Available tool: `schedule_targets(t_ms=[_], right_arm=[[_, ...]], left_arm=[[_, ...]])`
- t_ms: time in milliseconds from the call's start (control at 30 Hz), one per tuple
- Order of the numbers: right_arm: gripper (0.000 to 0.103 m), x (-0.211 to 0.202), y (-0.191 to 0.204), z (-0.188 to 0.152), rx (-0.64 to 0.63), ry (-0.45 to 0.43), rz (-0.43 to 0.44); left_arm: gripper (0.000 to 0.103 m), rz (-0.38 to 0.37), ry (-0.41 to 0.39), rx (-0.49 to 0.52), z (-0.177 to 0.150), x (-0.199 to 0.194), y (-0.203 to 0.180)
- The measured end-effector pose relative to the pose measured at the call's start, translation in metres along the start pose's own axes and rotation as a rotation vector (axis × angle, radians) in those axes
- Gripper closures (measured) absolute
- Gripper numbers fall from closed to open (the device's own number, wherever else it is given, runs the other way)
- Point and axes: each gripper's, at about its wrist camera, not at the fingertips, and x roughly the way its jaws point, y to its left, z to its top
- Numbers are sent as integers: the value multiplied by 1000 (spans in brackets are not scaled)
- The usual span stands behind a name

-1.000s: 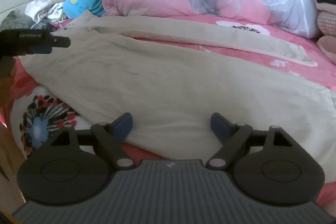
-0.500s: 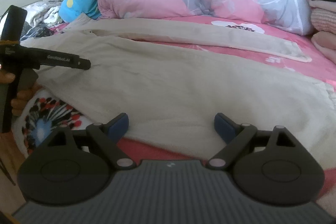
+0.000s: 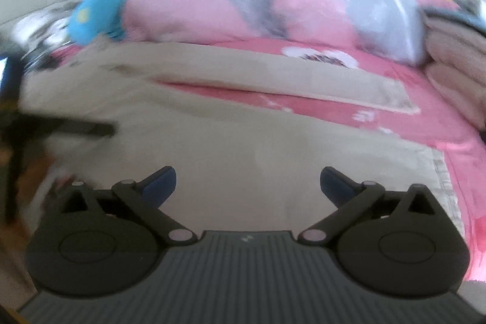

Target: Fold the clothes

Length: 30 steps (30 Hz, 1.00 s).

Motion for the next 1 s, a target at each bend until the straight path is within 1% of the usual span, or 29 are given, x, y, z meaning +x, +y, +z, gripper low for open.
schedule_targets(t_ms=[100, 167, 333, 400, 567, 733, 1000], right_arm=[[1, 23, 0, 11, 53, 15, -38], [1, 40, 4, 12, 69, 40, -50], [1, 68, 25, -4, 20, 83, -87], [1, 69, 29, -7, 10, 78, -103], [1, 71, 21, -3, 61, 107, -85], [1, 71, 23, -2, 75, 118, -99], [1, 62, 28, -10, 46, 104, -95]], left_arm=[[0, -7, 3, 3, 0, 0, 1], [0, -11, 5, 0, 0, 1, 2], [0, -14, 8, -2, 1, 1, 3], [0, -10, 8, -2, 1, 1, 2], [0, 0, 7, -4, 1, 1, -1], [0, 3, 5, -4, 0, 1, -2], [0, 5, 8, -5, 1, 1, -1]])
